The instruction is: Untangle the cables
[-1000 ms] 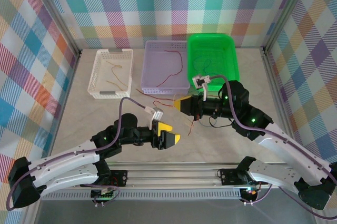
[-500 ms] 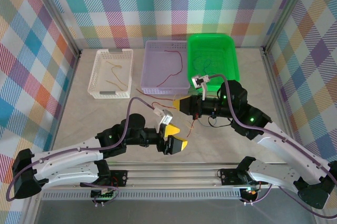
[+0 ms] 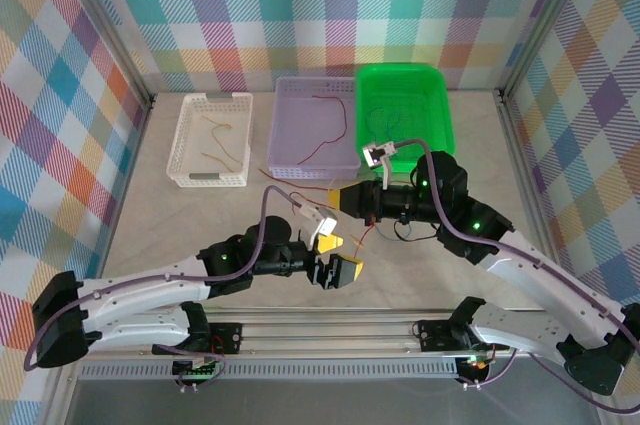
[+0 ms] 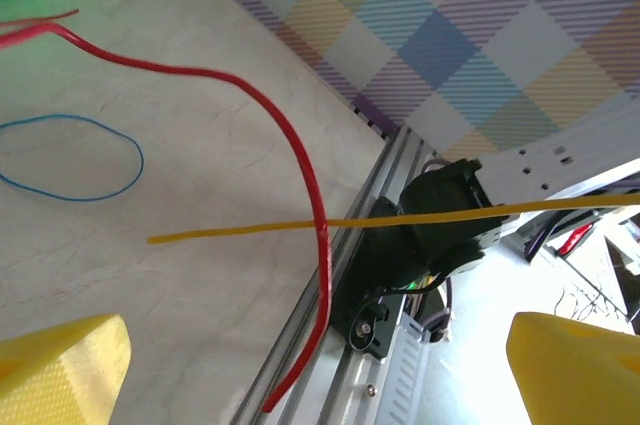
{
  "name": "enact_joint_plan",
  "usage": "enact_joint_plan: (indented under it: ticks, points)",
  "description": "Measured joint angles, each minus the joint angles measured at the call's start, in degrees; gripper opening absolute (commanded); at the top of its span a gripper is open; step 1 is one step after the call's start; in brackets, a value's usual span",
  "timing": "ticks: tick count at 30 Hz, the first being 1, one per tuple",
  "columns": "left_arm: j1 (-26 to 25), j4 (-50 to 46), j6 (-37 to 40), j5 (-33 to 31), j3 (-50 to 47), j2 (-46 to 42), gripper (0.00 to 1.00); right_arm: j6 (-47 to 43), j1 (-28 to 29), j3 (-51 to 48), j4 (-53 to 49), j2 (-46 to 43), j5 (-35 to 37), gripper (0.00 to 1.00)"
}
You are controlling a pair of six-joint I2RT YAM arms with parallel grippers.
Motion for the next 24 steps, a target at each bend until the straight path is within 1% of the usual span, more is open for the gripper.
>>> enact_joint_plan:
  ticks: [5,8,11,14,16,18,19,24]
  points:
    - [0.0,1.1,0.8,0.0,0.0,3.0,0.94,0.6,0.0,0.0,0.3,0.2,-0.4,0.00]
    - [0.0,1.6,0.9,0.0,0.0,3.7,0.91,0.6,0.0,0.0,0.7,0.2,-0.7,0.00]
    - [0.0,2.4,0.9,0.0,0.0,4.3,0.85,0.9,0.0,0.0,1.3,0.2,-0.9,0.00]
    - [0.0,2.9,0.9,0.3,0.6,5.3,0.85,1.6,0.0,0.0,2.0,0.5,-1.2,0.00]
    - [0.0,3.7,0.9,0.5,0.7,5.9,0.82,1.9,0.0,0.0,2.2,0.7,-1.4,0.00]
    - [0.0,4.2,0.8,0.6,0.7,6.3,0.76,1.9,0.0,0.0,2.2,0.7,-1.4,0.00]
    - [0.0,4.2,0.9,0.7,0.7,6.3,0.70,1.9,0.0,0.0,2.2,0.8,-1.4,0.00]
    - [-0.1,4.2,1.1,0.6,0.9,6.3,0.39,2.1,0.0,0.0,2.2,0.8,-1.4,0.00]
